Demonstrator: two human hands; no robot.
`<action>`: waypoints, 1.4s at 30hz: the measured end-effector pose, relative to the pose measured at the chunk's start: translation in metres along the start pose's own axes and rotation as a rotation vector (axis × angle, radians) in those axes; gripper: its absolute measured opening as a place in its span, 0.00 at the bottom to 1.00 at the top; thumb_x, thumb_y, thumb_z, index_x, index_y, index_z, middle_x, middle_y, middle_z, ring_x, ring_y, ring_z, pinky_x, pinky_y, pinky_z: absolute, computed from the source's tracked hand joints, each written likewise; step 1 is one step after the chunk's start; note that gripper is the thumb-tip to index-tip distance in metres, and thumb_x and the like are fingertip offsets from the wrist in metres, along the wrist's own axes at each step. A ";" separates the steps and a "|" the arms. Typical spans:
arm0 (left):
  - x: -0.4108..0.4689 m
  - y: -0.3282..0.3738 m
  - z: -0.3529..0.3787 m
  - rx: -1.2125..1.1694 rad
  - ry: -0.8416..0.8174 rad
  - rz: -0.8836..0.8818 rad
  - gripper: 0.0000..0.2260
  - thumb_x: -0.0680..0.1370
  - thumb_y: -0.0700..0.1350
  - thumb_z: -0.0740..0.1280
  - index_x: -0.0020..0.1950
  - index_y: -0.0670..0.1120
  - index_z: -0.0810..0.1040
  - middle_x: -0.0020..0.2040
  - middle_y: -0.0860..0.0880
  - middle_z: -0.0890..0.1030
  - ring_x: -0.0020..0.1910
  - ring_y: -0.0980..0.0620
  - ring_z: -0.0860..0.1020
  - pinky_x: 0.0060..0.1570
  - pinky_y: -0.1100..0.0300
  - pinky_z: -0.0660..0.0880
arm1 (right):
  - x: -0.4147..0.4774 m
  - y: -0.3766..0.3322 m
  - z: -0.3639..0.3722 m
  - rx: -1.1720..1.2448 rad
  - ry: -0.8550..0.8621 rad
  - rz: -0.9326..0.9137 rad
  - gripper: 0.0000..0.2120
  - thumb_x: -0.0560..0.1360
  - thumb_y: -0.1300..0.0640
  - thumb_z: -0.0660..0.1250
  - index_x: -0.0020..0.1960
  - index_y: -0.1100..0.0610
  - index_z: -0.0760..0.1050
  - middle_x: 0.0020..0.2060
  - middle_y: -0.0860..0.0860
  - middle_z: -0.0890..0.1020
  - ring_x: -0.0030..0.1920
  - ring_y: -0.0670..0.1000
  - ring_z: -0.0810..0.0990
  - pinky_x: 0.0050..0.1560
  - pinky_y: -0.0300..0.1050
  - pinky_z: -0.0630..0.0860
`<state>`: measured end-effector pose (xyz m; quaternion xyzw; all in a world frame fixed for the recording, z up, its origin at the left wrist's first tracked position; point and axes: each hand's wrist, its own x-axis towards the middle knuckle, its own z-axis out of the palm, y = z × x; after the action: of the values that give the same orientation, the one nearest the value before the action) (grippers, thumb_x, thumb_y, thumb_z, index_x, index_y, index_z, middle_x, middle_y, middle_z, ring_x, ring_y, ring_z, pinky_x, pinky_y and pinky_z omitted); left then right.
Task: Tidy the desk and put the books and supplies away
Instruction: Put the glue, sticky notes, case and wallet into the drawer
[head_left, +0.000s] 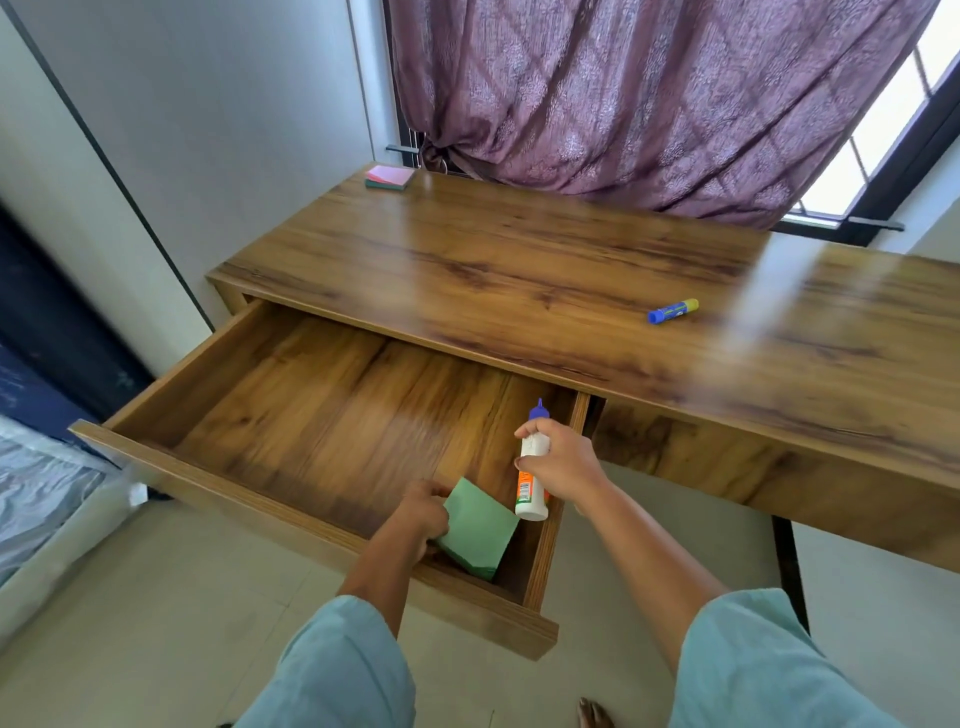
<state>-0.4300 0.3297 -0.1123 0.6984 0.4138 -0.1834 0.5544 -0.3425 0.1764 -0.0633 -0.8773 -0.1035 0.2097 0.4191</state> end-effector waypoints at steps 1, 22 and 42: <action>0.001 0.000 0.001 0.088 0.002 0.020 0.21 0.75 0.28 0.57 0.65 0.44 0.71 0.55 0.40 0.75 0.51 0.44 0.75 0.46 0.52 0.77 | 0.000 0.000 0.001 -0.003 0.007 -0.001 0.16 0.72 0.62 0.71 0.57 0.51 0.74 0.53 0.50 0.75 0.50 0.50 0.77 0.48 0.44 0.77; -0.010 -0.009 -0.012 0.822 0.215 0.261 0.15 0.78 0.39 0.58 0.63 0.46 0.75 0.62 0.45 0.76 0.60 0.45 0.76 0.53 0.53 0.75 | -0.003 -0.008 0.033 -0.014 -0.010 0.020 0.15 0.72 0.63 0.70 0.56 0.50 0.75 0.55 0.51 0.75 0.51 0.51 0.77 0.44 0.43 0.77; 0.019 -0.032 -0.169 0.918 0.264 0.285 0.16 0.78 0.41 0.58 0.60 0.57 0.76 0.59 0.56 0.79 0.59 0.53 0.75 0.56 0.58 0.72 | 0.052 -0.087 0.201 0.127 -0.216 0.154 0.09 0.69 0.56 0.71 0.40 0.46 0.72 0.52 0.55 0.78 0.46 0.55 0.81 0.41 0.50 0.81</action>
<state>-0.4779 0.4943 -0.0916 0.9373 0.2572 -0.1791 0.1524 -0.3880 0.3888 -0.1227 -0.8267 -0.0669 0.3403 0.4430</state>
